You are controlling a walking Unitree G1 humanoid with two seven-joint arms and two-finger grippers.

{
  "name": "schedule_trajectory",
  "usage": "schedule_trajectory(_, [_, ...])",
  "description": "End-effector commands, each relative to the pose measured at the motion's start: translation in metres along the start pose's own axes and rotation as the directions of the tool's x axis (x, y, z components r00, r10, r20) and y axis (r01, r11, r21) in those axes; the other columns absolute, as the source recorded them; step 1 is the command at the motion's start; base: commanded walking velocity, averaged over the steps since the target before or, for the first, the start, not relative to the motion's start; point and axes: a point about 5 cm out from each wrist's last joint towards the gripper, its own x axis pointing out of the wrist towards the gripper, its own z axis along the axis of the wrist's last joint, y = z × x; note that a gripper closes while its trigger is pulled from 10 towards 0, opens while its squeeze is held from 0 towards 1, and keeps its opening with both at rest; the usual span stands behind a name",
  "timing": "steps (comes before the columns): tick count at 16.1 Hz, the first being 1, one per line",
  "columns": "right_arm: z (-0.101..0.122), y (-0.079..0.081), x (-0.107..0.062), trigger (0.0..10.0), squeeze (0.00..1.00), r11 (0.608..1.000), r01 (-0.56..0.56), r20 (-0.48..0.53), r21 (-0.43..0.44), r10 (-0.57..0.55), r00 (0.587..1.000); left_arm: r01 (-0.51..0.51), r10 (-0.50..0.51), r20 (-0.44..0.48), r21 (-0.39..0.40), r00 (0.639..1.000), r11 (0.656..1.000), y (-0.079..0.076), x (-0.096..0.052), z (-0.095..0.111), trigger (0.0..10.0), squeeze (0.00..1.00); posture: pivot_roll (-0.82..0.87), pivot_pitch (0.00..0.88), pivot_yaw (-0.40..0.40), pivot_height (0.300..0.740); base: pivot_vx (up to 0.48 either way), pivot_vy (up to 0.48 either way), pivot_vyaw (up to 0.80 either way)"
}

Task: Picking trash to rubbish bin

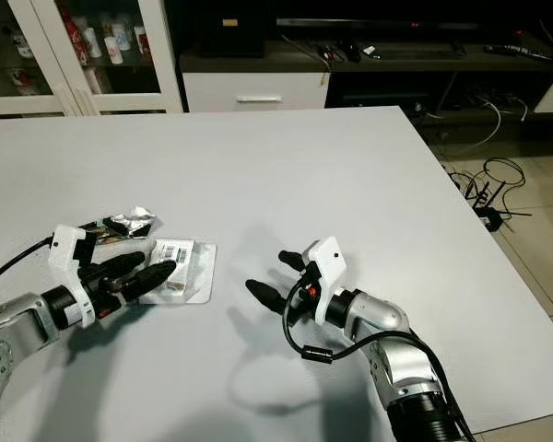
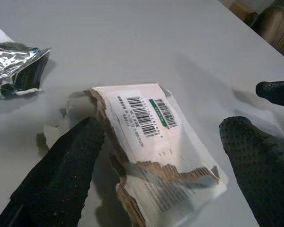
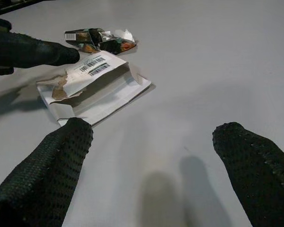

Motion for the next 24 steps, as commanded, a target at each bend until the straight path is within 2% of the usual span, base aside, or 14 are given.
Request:
schedule_trajectory(1, [0.002, -0.001, -0.003, 10.0, 0.0, 1.0, 0.008, 0.005, 0.001, -0.008, 1.0, 0.004, -0.004, -0.011, 0.007, 1.0, 1.0, -0.001, 0.003, -0.001, 10.0, 0.0, 0.0, 0.083, -0.043, 0.74, 0.0, 0.0, 0.0])
schedule_trajectory(5, [0.003, -0.002, -0.003, 10.0, 0.0, 1.0, 0.011, 0.005, 0.001, -0.011, 1.0, 0.019, -0.019, -0.025, -0.002, 1.0, 1.0, -0.004, 0.005, -0.006, 10.0, 0.0, 0.01, 0.084, -0.047, 0.74, 0.0, 0.0, 0.0])
schedule_trajectory(12, [0.003, -0.001, -0.002, 10.0, 0.0, 1.0, 0.01, 0.005, 0.001, -0.01, 1.0, -0.004, 0.001, -0.076, -0.046, 0.997, 0.999, -0.007, 0.012, -0.029, 10.0, 0.0, 0.01, 0.083, -0.048, 0.74, 0.0, 0.0, 0.0])
schedule_trajectory(16, [0.004, 0.0, -0.001, 10.0, 0.0, 1.0, 0.005, 0.008, 0.004, -0.005, 1.0, -0.017, 0.015, -0.05, -0.048, 0.999, 0.999, -0.012, 0.034, -0.027, 10.0, 0.0, 0.0, 0.08, -0.046, 0.74, 0.0, 0.0, 0.0])
schedule_trajectory(20, [0.003, 0.001, 0.0, 10.0, 0.0, 1.0, 0.003, 0.01, 0.006, -0.003, 1.0, 0.04, -0.04, -0.007, -0.075, 0.999, 0.996, -0.021, 0.054, -0.02, 10.0, 0.0, 0.0, 0.079, -0.043, 0.74, 0.0, 0.0, 0.0])
schedule_trajectory(22, [0.004, 0.001, 0.0, 10.0, 0.0, 1.0, 0.004, 0.012, 0.006, -0.004, 1.0, 0.139, -0.136, 0.034, -0.125, 0.99, 0.982, -0.036, 0.068, -0.014, 10.0, 0.0, -0.01, 0.077, -0.043, 0.74, 0.0, 0.0, 0.0])
schedule_trajectory(24, [0.004, 0.001, 0.0, 10.0, 0.0, 1.0, 0.008, 0.012, 0.006, -0.008, 1.0, 0.214, -0.208, 0.056, -0.153, 0.977, 0.965, -0.047, 0.074, -0.012, 10.0, 0.0, 0.0, 0.079, -0.048, 0.74, 0.0, 0.0, 0.0])
